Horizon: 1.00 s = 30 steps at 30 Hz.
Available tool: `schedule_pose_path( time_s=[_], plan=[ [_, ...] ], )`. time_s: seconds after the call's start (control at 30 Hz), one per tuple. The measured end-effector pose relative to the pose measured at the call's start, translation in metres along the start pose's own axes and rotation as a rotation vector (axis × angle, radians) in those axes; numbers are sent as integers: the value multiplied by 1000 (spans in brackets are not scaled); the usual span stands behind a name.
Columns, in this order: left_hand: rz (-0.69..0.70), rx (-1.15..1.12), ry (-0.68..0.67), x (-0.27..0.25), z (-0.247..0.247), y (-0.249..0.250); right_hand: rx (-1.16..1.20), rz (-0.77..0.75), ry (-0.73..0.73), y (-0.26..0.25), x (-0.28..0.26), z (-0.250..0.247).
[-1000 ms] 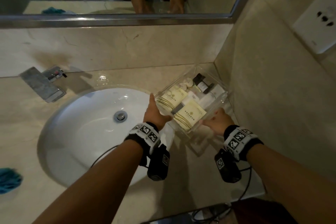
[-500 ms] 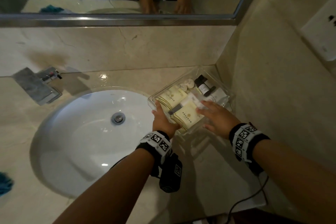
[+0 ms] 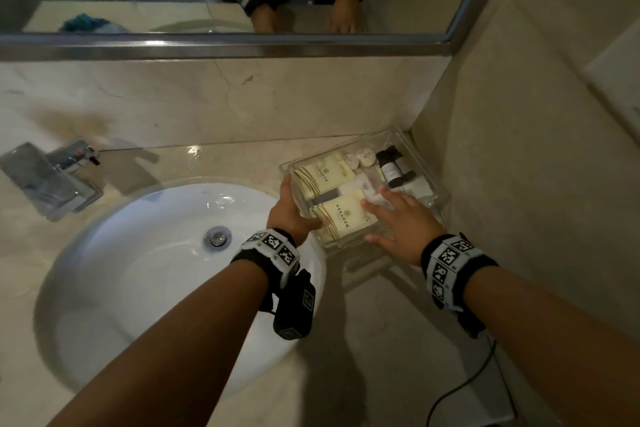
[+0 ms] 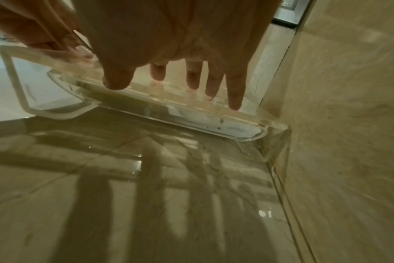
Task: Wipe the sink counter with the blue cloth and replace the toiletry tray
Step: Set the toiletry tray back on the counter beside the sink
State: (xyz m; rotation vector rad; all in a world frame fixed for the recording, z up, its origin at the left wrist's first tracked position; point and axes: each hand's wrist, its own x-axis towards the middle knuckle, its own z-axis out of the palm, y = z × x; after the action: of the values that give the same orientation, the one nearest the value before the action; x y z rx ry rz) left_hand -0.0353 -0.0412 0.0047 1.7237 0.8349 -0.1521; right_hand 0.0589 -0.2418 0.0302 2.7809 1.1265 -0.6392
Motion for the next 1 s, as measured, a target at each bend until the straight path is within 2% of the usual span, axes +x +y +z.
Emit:
schedule_pose_path(
  time_s=[0.2, 0.33, 0.53, 0.8, 1.0],
  plan=[
    [64, 45, 44, 14, -2, 11, 31, 47, -85, -1, 16, -7],
    [131, 183, 98, 12, 6, 13, 55, 85, -124, -3, 23, -13],
    [154, 240, -10, -4, 7, 2, 45, 86, -148, 0, 25, -16],
    [92, 258, -57, 10, -1, 11, 55, 78, -135, 6, 35, -20],
    [98, 308, -76, 21, -3, 21, 69, 80, -124, 10, 39, -22]
  ],
)
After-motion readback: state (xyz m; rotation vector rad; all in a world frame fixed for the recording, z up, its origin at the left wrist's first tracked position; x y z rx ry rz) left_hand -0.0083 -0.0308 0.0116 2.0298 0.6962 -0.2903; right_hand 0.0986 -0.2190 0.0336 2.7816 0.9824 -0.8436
